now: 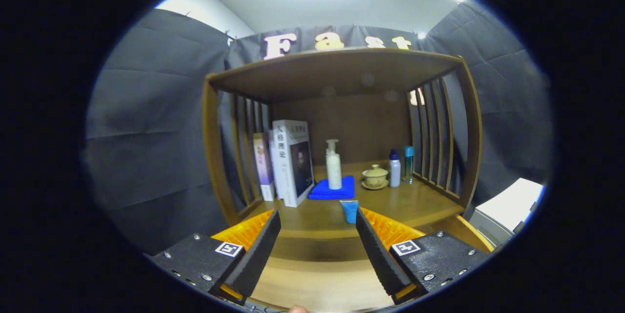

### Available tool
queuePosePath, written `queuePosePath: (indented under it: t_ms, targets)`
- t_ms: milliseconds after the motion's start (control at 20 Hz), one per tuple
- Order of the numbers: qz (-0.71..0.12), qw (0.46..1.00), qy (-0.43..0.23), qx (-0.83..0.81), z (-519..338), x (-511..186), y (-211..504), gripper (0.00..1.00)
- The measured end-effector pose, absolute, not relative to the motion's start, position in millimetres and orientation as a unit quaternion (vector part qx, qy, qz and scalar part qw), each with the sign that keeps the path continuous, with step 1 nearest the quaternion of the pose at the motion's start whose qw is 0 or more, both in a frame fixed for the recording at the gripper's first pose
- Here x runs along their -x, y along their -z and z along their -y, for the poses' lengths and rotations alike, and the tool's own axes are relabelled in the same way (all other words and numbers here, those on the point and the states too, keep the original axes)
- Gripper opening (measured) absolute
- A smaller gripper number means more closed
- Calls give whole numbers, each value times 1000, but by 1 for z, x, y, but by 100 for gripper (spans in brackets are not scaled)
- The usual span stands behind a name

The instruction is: Pull open the drawer, take out the items inside it, and place them on the countertop above the cabinet.

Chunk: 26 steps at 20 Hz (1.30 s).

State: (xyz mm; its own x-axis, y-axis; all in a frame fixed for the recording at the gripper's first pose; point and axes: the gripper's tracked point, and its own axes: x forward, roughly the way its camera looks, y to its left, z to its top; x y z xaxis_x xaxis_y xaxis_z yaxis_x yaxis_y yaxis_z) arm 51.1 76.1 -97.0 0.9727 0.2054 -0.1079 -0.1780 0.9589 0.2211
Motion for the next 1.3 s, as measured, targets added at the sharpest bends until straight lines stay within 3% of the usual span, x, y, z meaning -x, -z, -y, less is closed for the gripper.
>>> queuePosePath:
  t_ms: [700, 1300]
  targets:
    - [-77, 990, -91, -80, -66, 87, 173, 95]
    - [-122, 991, -49, -32, -51, 94, 239, 95]
